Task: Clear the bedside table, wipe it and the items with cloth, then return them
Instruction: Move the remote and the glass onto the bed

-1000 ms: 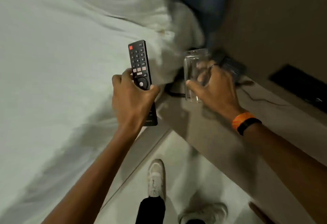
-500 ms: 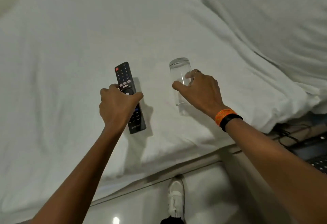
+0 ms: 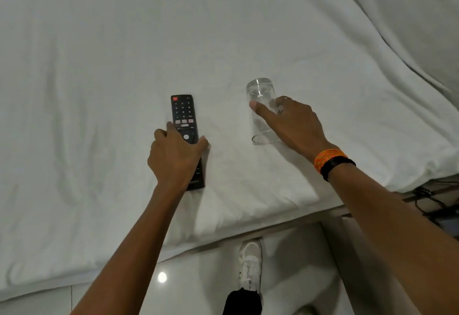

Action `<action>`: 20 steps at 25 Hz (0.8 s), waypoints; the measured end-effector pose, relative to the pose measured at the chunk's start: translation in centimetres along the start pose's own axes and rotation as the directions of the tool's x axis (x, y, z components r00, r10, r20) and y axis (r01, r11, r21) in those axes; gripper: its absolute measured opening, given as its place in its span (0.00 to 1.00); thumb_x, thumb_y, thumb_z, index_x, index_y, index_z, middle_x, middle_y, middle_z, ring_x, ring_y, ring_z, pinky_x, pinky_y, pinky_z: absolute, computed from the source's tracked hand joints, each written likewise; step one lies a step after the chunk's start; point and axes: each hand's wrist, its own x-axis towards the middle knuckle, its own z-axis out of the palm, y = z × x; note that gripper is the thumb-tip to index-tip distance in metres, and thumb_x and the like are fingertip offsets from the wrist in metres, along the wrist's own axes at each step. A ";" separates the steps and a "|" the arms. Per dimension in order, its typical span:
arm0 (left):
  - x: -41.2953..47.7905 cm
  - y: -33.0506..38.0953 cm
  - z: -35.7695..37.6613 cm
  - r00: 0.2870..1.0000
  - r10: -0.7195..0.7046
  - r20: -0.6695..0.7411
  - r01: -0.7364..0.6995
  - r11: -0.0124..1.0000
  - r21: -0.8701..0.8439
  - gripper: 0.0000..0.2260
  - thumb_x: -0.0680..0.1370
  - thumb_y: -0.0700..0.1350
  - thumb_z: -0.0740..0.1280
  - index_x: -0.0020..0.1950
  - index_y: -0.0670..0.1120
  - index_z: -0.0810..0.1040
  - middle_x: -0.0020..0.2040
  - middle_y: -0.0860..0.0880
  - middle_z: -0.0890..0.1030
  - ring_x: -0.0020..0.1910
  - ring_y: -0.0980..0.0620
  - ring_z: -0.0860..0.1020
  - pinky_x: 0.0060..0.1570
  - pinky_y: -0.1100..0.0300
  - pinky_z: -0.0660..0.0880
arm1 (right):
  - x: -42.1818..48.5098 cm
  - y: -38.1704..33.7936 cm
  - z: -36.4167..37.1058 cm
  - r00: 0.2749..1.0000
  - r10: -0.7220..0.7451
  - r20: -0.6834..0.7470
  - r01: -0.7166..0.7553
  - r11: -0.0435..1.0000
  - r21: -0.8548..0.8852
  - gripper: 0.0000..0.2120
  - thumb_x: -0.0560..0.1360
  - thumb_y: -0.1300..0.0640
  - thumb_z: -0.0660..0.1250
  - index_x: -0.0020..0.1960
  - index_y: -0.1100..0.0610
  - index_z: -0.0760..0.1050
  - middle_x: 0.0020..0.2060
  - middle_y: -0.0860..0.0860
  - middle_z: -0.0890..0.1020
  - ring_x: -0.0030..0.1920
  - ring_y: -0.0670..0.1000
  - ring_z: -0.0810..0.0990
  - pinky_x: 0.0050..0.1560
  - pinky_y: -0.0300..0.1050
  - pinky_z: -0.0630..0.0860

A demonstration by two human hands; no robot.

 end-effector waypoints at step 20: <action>-26.9 20.1 13.9 0.237 0.940 0.245 -0.903 0.306 -0.301 0.31 0.79 0.57 0.60 0.79 0.43 0.65 0.72 0.41 0.69 0.69 0.43 0.67 0.69 0.47 0.70 | -22.4 31.3 -5.8 0.768 0.167 -0.619 -0.385 0.891 -0.238 0.23 0.79 0.45 0.62 0.72 0.52 0.68 0.74 0.55 0.68 0.73 0.57 0.68 0.69 0.56 0.67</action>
